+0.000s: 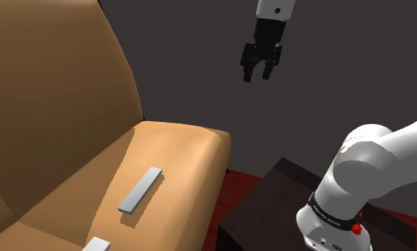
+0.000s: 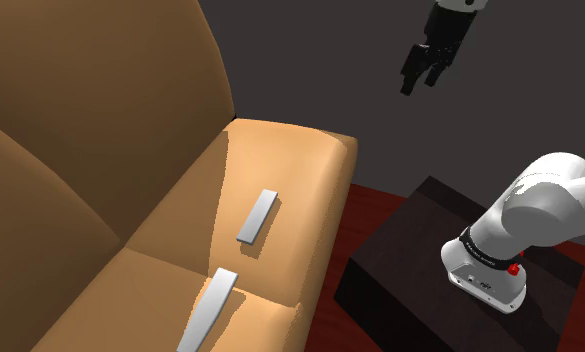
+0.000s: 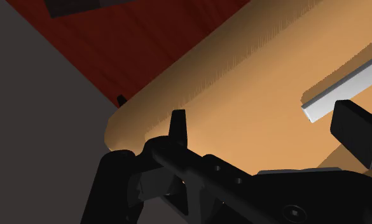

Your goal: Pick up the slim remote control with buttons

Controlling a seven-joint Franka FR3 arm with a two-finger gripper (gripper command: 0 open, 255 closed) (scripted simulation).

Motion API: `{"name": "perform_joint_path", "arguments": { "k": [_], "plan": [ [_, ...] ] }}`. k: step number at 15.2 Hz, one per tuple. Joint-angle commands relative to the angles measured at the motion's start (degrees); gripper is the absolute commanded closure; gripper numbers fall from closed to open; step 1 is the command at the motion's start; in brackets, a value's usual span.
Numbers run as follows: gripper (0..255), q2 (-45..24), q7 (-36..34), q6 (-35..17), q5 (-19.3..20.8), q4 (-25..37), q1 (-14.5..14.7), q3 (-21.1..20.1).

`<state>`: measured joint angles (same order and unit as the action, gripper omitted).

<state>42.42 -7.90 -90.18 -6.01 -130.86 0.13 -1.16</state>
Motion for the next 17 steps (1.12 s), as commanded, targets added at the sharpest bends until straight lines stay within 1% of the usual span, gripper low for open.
{"name": "perform_joint_path", "arguments": {
  "k": [1, 5, 9, 13, 17],
  "plan": [
    [0, 0.0, 0.0, 0.0, 0.0, 0.0, 0.0, 0.0],
    [0, -1.22, -7.77, -5.14, -2.67, -3.74, 0.16, -5.33],
    [0, -4.19, -15.51, -10.6, -5.07, -6.03, 0.35, -10.73],
    [0, -8.89, -23.3, -16.29, -6.83, -6.82, 0.25, -16.2],
    [0, -15.25, -31.36, -22.04, -7.41, -6.12, -0.34, -21.66]
  ]
}}
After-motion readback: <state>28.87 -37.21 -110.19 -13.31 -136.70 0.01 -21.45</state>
